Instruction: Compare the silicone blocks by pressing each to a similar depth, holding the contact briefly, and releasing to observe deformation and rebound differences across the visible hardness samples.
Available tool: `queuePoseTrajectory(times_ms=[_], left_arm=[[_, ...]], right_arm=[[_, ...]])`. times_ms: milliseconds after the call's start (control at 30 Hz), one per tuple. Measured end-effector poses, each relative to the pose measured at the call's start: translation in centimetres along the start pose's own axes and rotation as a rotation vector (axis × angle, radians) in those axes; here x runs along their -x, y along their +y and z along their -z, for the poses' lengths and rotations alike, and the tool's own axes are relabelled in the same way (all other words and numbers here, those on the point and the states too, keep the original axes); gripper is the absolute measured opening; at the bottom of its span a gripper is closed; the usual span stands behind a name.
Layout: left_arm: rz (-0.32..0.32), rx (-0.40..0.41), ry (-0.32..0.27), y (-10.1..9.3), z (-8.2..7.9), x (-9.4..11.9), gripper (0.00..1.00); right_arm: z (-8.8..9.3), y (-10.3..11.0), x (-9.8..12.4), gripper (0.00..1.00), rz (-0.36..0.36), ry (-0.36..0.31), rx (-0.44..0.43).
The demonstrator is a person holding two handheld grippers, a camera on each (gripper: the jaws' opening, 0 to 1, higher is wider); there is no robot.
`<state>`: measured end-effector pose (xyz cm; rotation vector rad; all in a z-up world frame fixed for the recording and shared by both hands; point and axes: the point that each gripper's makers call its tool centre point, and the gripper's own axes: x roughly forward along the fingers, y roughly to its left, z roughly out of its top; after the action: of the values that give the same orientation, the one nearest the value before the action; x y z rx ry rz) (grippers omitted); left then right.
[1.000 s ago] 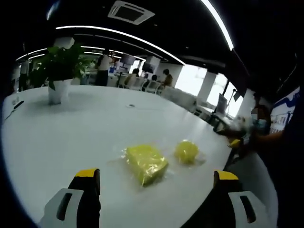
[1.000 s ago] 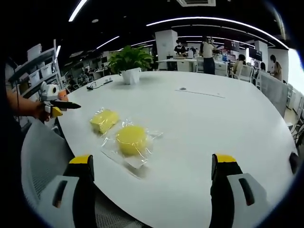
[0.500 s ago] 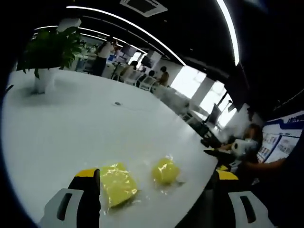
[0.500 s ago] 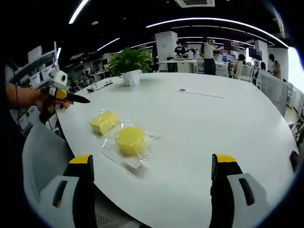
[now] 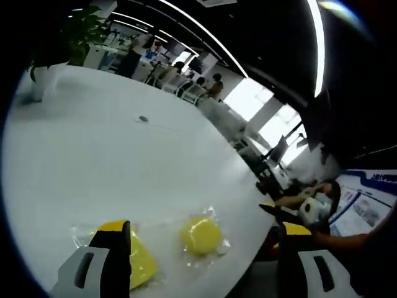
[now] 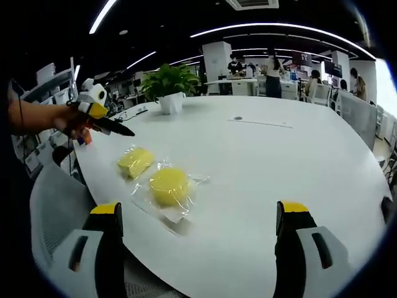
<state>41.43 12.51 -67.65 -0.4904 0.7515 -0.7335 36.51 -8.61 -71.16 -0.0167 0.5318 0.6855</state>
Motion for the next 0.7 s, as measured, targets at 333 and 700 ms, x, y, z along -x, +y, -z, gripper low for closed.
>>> queuePoseTrajectory(times_ms=[333, 700], left_arm=[[-0.001, 0.103, 0.027, 0.7, 0.3, -3.3, 1.0], [-0.002, 0.229, 0.077, 1.8, 2.0, -6.9, 0.94]], right_arm=[[-0.6, 0.4, -0.4, 0.97, -0.01, -0.005, 0.003], [-0.1, 0.2, 0.3, 0.97, 0.009, -0.007, -0.031]])
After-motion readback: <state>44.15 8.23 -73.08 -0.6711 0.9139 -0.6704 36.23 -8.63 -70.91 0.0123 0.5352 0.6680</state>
